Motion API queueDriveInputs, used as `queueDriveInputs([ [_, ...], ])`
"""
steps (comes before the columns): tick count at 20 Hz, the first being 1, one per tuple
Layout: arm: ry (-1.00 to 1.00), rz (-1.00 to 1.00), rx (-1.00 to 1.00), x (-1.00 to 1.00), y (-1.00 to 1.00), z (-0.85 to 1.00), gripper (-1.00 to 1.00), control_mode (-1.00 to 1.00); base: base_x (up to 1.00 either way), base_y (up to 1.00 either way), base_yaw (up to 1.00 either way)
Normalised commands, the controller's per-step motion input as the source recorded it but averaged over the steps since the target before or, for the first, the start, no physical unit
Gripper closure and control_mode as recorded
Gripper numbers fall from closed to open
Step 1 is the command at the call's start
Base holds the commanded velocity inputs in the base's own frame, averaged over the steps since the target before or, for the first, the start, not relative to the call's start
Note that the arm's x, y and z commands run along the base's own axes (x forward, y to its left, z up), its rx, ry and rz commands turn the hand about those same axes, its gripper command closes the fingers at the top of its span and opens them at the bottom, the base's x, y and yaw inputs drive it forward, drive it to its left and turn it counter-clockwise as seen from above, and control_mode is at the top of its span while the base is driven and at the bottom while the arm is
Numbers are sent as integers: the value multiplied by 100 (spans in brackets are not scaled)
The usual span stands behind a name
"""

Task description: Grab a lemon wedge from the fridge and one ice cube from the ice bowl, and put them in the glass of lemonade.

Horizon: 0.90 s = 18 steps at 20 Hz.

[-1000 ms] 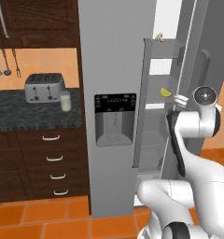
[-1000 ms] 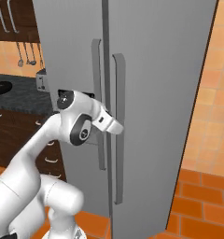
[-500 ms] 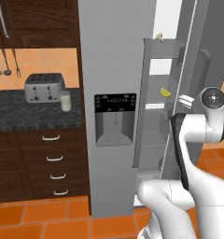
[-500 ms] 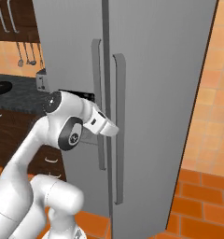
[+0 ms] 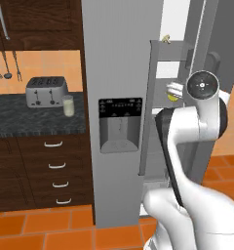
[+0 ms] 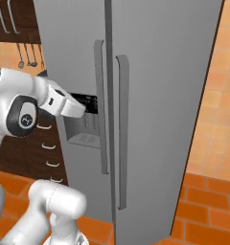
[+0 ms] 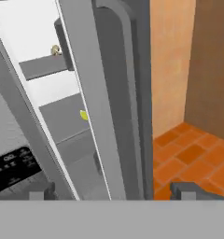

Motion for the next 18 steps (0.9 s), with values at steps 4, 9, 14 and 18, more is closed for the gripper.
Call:
queueDriveInputs([
  [4,68,0,-20,76,9,10,-100,-100,0,0,0],
  [9,61,3,-31,68,-4,-14,-100,-100,0,0,0],
  [14,9,0,-26,33,-2,-59,-100,-100,0,0,0],
  [18,1,6,-15,91,-41,-16,-100,-100,0,0,0],
])
